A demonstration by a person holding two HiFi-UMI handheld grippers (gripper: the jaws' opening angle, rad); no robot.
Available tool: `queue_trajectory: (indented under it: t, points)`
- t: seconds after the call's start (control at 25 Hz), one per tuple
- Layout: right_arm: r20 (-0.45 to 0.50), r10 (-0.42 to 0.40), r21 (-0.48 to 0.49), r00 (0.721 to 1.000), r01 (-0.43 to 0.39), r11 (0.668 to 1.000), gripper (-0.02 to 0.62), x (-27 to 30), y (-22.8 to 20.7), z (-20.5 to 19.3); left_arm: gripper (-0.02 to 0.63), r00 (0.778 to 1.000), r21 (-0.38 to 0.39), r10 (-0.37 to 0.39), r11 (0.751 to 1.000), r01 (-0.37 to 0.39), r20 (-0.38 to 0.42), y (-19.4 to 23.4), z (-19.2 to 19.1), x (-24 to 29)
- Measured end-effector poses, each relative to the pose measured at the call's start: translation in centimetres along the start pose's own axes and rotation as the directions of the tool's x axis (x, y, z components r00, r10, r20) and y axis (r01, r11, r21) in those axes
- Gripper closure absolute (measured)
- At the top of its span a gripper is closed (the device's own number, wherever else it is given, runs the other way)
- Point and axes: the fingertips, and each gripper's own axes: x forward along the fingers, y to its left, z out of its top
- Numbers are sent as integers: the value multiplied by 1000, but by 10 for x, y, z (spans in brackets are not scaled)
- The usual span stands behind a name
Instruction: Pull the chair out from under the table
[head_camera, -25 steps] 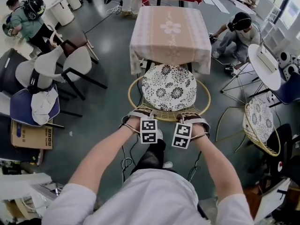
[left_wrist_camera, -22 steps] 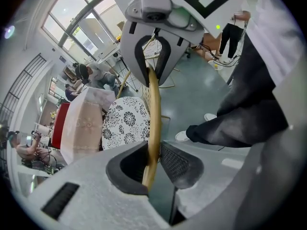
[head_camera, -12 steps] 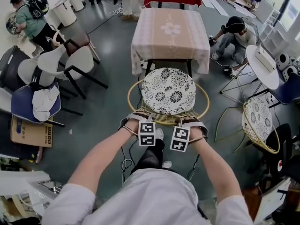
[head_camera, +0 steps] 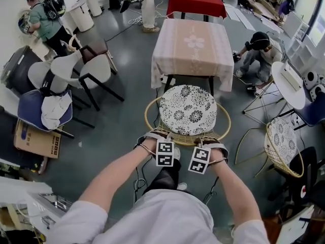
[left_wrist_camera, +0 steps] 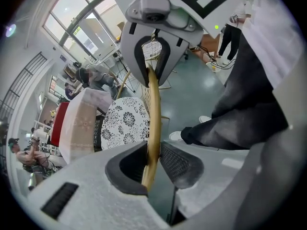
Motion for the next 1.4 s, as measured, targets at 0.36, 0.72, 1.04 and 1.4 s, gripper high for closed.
queue_trajectory:
  t: [0.36,0.72,1.04,1.4]
  points:
    - [18,-46,112,999,44,993,518,-4,-5,4,518,999,-124,9,992,-5,31,3,-5,-6]
    - [34,-110,274,993,96,957,494,-30,-8,6,517,992,-310,50,951,-13,113,1,9,-31]
    - [219,-236,682,947,25,731,548,-68,-32,33,517,943,-602,201,798,-1,265,19,48,-66]
    - [324,-450,906,832,-136,401,592,-116,-66,35,600,854,-836,410,547,51,320,53,66,-111]
